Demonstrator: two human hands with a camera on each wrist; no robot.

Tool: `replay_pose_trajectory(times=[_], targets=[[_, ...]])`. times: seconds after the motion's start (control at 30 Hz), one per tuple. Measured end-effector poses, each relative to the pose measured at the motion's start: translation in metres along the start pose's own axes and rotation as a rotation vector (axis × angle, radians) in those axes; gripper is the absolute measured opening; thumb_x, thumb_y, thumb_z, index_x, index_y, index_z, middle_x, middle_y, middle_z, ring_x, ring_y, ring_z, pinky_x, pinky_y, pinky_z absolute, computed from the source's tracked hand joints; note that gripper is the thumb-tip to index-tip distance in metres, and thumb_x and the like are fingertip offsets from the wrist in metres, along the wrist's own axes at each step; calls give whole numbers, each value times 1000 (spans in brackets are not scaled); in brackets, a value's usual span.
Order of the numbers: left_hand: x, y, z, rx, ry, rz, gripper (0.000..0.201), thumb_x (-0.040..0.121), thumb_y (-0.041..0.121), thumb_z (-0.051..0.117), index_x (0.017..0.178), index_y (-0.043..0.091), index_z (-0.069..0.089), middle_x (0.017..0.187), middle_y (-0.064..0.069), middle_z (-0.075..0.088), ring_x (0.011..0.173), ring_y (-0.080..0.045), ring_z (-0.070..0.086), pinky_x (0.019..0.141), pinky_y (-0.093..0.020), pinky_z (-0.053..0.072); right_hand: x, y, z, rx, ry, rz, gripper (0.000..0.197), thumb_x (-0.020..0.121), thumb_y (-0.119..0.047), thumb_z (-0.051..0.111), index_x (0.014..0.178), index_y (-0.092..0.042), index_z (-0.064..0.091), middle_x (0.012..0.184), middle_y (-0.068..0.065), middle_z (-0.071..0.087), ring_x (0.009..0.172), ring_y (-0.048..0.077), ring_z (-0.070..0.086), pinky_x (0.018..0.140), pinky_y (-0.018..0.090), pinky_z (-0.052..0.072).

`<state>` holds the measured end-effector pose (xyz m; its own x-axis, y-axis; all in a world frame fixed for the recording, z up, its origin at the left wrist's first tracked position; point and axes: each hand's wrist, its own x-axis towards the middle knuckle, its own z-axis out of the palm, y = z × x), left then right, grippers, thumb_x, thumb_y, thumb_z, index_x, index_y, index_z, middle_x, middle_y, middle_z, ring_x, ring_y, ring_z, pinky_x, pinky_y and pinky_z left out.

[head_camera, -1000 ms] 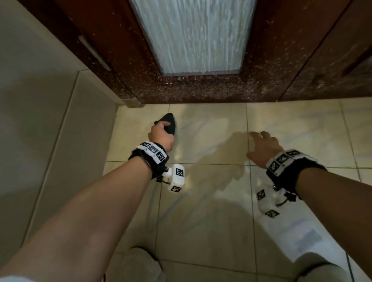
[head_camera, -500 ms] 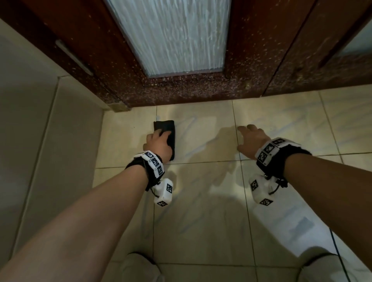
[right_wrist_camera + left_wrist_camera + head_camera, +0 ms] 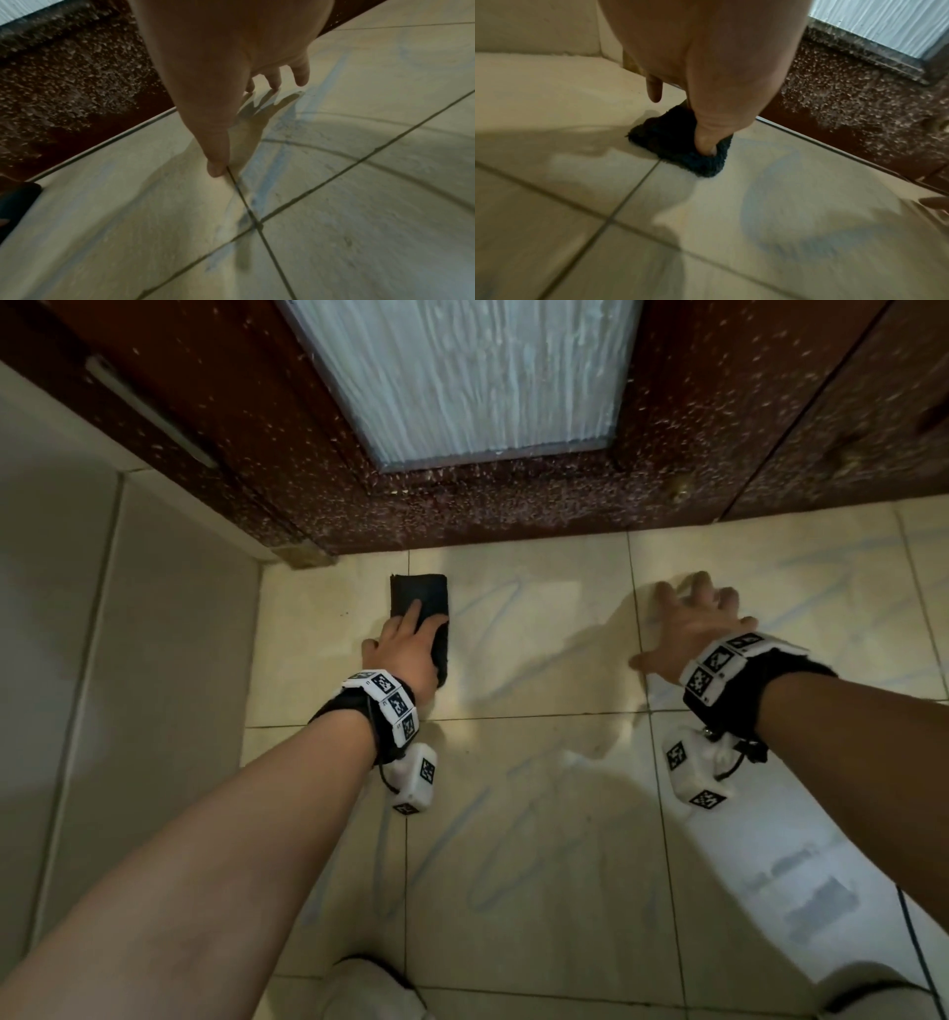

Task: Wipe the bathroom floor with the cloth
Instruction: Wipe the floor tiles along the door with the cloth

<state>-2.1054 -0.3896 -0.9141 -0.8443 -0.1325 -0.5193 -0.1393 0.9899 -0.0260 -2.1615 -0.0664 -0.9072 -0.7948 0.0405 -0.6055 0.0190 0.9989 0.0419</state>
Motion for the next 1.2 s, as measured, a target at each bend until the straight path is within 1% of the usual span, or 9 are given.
replay_pose_trajectory(times=[0.13, 0.23, 0.3, 0.4, 0.53, 0.7, 0.83, 1.1, 1.2], targets=[[18, -11, -15, 26, 5, -11, 79, 87, 20, 66, 151, 34, 21, 164, 1, 7, 148, -24, 12, 110, -53, 25, 10, 2, 5, 42, -35, 20, 96, 70, -57, 77, 143, -31, 20, 154, 7, 8, 137, 41, 18, 101, 61, 39], [30, -20, -22, 36, 6, -34, 96, 84, 31, 73, 156, 23, 11, 164, 2, 4, 150, -19, 8, 113, -50, 26, 13, 1, 10, 36, -25, 29, 101, 71, -57, 77, 147, -31, 15, 155, 7, 4, 138, 42, 15, 100, 61, 39], [37, -26, -27, 54, -36, -33, 104, 81, 39, 76, 157, 23, 7, 165, 4, -3, 150, -18, 7, 114, -48, 27, 15, 0, 12, 24, -19, 33, 104, 71, -57, 77, 148, -31, 13, 156, 8, 3, 138, 42, 15, 100, 61, 39], [44, -33, -29, 86, -53, 11, 106, 78, 47, 76, 157, 26, 8, 165, 4, -4, 150, -18, 7, 115, -47, 27, 16, -2, 11, 14, -24, 49, 104, 71, -56, 78, 148, -29, 13, 156, 10, 3, 138, 43, 15, 99, 62, 39], [43, -38, -25, 115, -51, 53, 105, 80, 51, 73, 157, 26, 6, 165, 2, -5, 150, -21, 6, 115, -47, 26, 14, -3, 10, 4, -17, 48, 104, 73, -57, 76, 149, -28, 11, 156, 11, 2, 138, 44, 15, 100, 61, 39], [44, -28, -29, 170, -43, 106, 104, 80, 51, 73, 157, 26, 7, 165, 3, -4, 149, -22, 7, 111, -50, 28, 14, -3, 11, 5, -20, 45, 107, 73, -59, 74, 151, -29, 8, 158, 11, -1, 140, 45, 12, 102, 62, 38], [45, 6, -33, 193, -28, 206, 105, 78, 49, 74, 157, 28, 8, 165, 4, -4, 149, -22, 6, 111, -52, 29, 13, -1, 10, 3, -29, 42, 109, 75, -61, 72, 153, -29, 4, 159, 11, -4, 142, 45, 10, 104, 62, 36], [43, 120, -33, 208, -56, 425, 101, 80, 46, 73, 157, 26, 10, 165, 2, -4, 150, -23, 4, 111, -56, 25, 9, -1, 14, -5, 16, 24, 112, 73, -65, 71, 154, -29, 3, 160, 13, -5, 142, 45, 10, 105, 58, 35], [40, 153, -28, 222, -66, 463, 101, 80, 45, 74, 157, 24, 11, 164, 0, -3, 150, -24, 3, 112, -56, 25, 9, -1, 14, -19, 17, 31, 114, 73, -67, 70, 155, -29, 0, 161, 13, -7, 142, 45, 8, 106, 57, 33]])
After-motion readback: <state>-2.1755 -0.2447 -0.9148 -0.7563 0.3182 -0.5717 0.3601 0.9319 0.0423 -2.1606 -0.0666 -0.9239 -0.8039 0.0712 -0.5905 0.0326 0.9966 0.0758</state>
